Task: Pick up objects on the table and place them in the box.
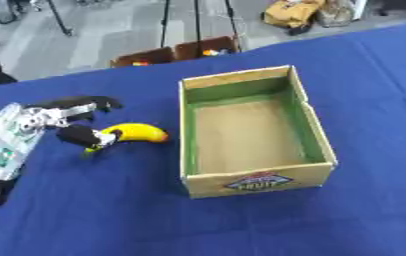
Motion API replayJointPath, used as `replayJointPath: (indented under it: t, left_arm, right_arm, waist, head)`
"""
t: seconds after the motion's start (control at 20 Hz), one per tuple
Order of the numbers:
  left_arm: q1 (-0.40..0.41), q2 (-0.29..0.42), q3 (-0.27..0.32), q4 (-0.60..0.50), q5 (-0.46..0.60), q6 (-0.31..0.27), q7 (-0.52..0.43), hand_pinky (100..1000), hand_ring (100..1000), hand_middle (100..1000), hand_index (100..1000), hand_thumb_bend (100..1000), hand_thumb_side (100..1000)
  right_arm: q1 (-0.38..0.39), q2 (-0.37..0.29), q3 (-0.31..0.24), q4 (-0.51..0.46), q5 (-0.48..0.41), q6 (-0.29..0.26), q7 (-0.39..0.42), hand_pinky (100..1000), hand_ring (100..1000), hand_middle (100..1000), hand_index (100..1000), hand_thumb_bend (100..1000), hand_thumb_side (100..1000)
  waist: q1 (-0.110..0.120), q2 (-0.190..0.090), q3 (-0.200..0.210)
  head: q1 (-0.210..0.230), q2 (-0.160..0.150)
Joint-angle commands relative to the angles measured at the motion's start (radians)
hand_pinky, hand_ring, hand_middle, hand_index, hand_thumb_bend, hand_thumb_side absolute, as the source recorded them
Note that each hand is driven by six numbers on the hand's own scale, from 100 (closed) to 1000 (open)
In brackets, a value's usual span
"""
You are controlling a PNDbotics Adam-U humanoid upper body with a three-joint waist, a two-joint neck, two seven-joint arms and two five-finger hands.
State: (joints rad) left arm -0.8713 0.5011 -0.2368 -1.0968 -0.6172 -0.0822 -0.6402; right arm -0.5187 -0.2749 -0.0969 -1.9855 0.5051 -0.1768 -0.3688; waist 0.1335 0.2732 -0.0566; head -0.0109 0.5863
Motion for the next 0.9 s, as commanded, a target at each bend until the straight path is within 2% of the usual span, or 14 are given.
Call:
replayJointPath:
  t: [0.05, 0.35, 0.9]
  left_arm:
    - [-0.023, 0.010, 0.018, 0.018, -0.013, -0.002, 0.018, 913, 984, 1000, 1000, 228, 559]
    - [-0.030, 0.001, 0.034, 0.059, -0.046, -0.011, 0.021, 1000, 1000, 1000, 1000, 363, 606]
    - [-0.035, -0.016, 0.058, 0.118, -0.109, -0.021, 0.084, 1000, 1000, 1000, 1000, 332, 588]
  right_arm:
    - [-0.015, -0.007, 0.003, -0.015, -0.008, 0.000, 0.000, 798, 874, 690, 924, 100, 1000]
    - [-0.019, -0.008, 0.004, -0.015, -0.010, 0.001, -0.001, 800, 872, 688, 923, 100, 1000]
    - [-0.025, -0.010, 0.006, -0.015, -0.015, 0.000, 0.001, 802, 870, 683, 924, 100, 1000]
  waist:
    - [-0.004, -0.013, -0.003]
    - [-0.002, -0.007, -0.012]
    - [0.005, 0.006, -0.026]
  head:
    - [-0.001, -0.018]
    - [-0.005, -0.031]
    - [-0.006, -0.059]
